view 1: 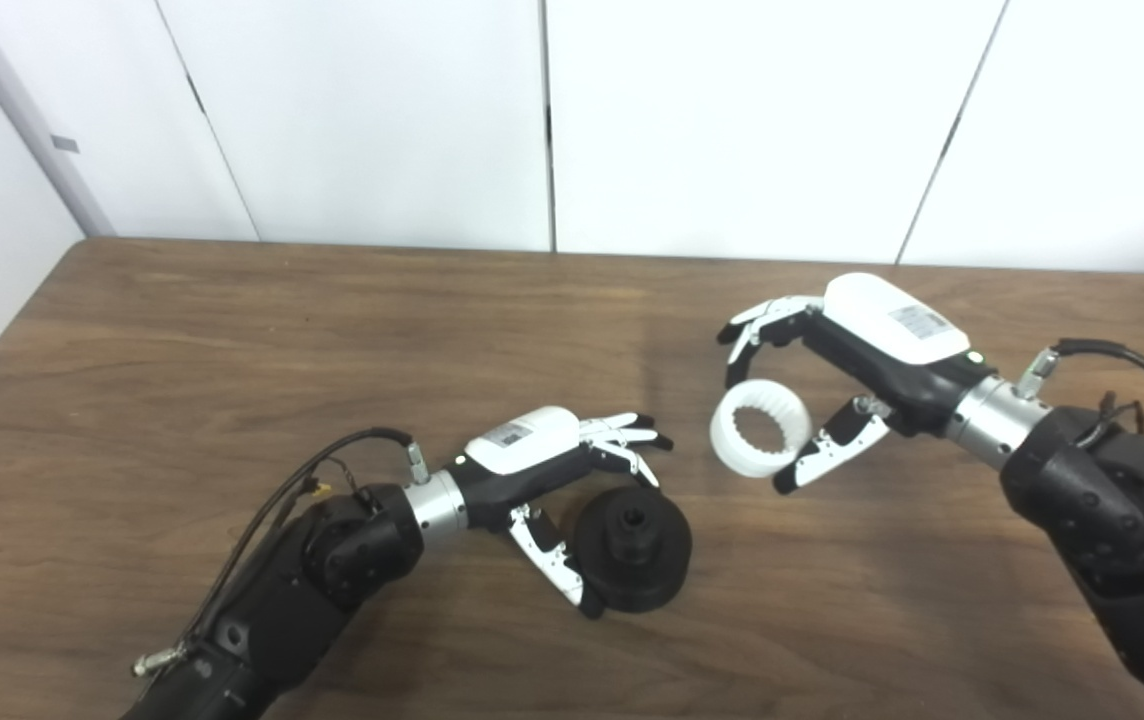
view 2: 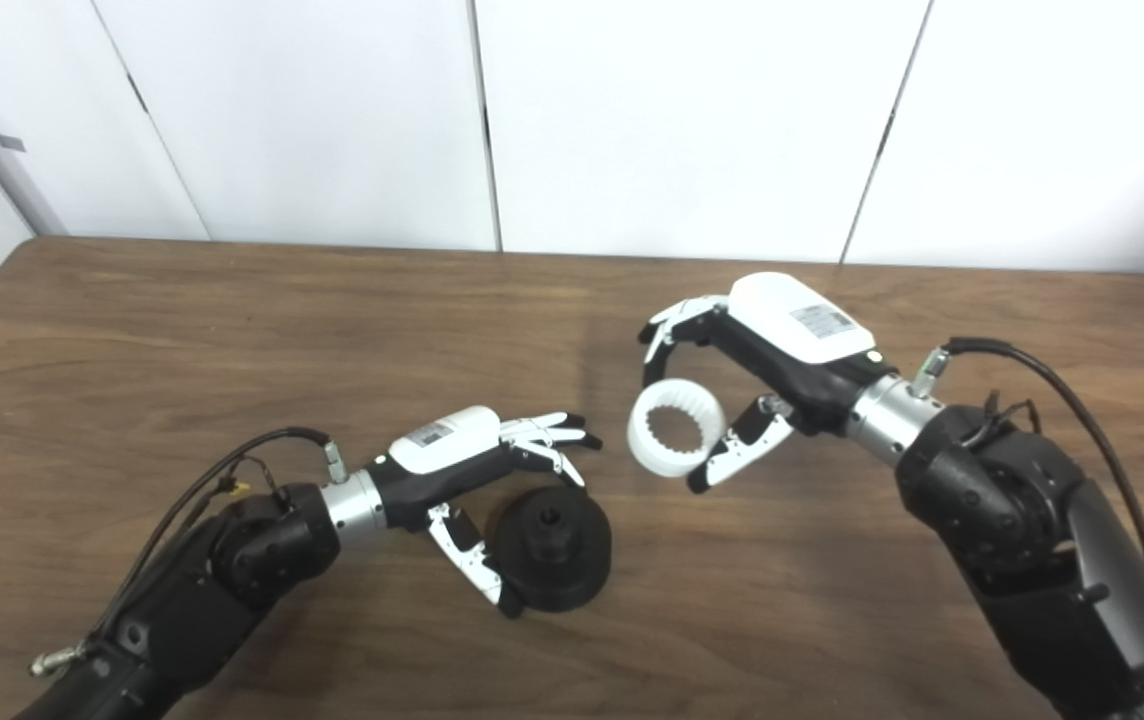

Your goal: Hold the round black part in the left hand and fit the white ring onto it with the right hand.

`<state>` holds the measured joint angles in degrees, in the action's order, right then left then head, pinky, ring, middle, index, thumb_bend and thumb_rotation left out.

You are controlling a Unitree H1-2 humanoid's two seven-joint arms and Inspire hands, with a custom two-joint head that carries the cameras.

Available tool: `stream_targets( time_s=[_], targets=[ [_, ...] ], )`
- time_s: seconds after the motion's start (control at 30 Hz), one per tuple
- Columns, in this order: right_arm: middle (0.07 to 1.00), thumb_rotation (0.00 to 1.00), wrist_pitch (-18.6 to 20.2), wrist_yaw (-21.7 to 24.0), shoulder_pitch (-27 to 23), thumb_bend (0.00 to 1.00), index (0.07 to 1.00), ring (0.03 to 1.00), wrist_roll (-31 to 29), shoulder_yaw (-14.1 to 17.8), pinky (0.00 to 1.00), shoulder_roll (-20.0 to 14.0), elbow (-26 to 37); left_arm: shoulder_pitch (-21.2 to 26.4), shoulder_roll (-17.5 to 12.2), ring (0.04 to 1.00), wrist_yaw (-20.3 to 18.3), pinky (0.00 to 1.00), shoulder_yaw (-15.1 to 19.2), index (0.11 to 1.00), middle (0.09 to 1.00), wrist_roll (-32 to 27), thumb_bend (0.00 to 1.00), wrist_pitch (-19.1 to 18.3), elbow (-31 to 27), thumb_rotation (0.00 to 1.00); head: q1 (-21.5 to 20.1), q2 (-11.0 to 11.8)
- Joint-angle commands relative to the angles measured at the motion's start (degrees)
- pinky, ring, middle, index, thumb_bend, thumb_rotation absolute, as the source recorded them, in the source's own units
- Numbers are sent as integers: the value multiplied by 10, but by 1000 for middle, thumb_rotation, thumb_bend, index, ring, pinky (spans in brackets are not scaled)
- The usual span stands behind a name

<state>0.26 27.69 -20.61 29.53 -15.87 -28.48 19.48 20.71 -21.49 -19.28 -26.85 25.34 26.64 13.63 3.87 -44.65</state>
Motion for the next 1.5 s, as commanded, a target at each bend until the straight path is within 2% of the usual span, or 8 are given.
stream_targets(
  time_s=[0.0, 0.5, 0.8, 1.2, 1.47],
  targets=[
    [772, 144, -10, 3, -18, 521, 479, 796, -2, 2, 669, 1, 24, 11, 4, 992, -15, 926, -5, 486, 936, 15, 520, -11, 9, 78, -2, -2],
    [766, 146, -26, 33, -30, 520, 479, 781, 0, -18, 654, 19, 50, 11, 5, 996, -19, 940, -9, 486, 940, 20, 519, -18, 1, 80, 1, -2],
    [767, 149, -14, 59, -41, 519, 479, 785, -1, -29, 682, 30, 69, 11, 7, 998, -20, 934, -8, 486, 942, 20, 519, -18, -1, 80, 0, -5],
    [761, 145, -16, 70, -38, 521, 479, 780, 2, -37, 686, 52, 59, 10, 10, 997, -11, 915, -8, 486, 944, 28, 519, -7, -1, 82, 2, -8],
    [760, 145, -17, 71, -38, 521, 479, 780, 6, -41, 682, 59, 48, 9, 10, 997, -14, 910, -8, 486, 938, 28, 519, -13, -8, 81, 3, -9]
  ],
)
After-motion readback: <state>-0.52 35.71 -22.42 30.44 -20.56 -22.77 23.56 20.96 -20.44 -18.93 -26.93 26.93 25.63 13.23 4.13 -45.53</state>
